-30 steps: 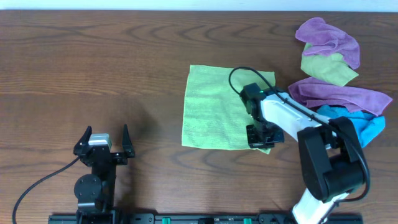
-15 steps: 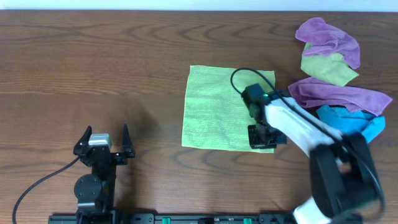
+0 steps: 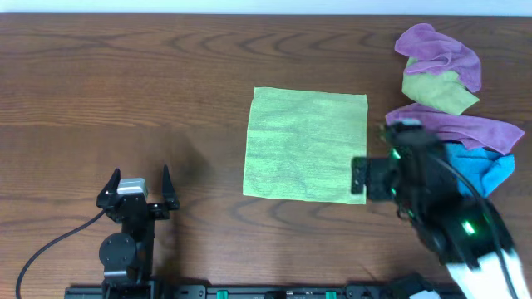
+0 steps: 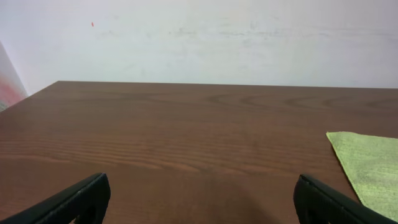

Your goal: Fold the cloth

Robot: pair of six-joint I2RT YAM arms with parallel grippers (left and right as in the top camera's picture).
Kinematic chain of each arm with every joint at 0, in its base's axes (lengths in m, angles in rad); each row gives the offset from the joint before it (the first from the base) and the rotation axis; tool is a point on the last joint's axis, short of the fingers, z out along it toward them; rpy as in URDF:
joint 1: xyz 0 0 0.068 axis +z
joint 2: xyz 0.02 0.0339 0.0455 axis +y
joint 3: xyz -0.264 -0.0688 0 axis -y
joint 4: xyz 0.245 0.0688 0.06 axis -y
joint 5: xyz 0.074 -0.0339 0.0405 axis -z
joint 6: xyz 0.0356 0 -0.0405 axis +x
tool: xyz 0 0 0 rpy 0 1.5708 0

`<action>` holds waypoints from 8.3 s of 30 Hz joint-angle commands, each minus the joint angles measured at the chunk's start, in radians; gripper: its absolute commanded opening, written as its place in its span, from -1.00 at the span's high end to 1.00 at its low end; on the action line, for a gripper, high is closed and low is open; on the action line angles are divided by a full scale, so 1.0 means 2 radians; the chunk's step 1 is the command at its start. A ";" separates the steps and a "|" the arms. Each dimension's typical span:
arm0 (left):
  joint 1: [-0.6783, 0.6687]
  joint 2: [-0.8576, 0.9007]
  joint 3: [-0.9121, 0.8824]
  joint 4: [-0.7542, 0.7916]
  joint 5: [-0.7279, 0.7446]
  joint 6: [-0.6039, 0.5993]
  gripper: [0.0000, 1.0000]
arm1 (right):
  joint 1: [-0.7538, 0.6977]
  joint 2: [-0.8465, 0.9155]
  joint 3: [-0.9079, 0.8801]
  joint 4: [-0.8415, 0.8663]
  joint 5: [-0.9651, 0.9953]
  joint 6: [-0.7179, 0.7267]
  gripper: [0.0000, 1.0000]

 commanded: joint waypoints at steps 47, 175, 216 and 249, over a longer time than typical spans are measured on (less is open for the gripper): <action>-0.079 0.528 0.305 0.103 0.212 -0.180 -0.92 | 0.001 -0.099 0.004 -0.005 -0.025 -0.045 -0.88; -0.021 0.949 0.742 -0.317 0.239 -0.085 0.88 | -0.191 0.271 0.004 0.233 -0.282 -0.132 -0.56; -0.084 0.651 0.261 -0.132 0.191 -0.311 -0.16 | -0.180 0.423 0.004 0.233 -0.350 -0.215 -0.53; -0.084 0.754 0.194 0.041 0.264 -0.361 -0.15 | -0.178 0.482 0.000 0.203 -0.388 -0.221 -0.35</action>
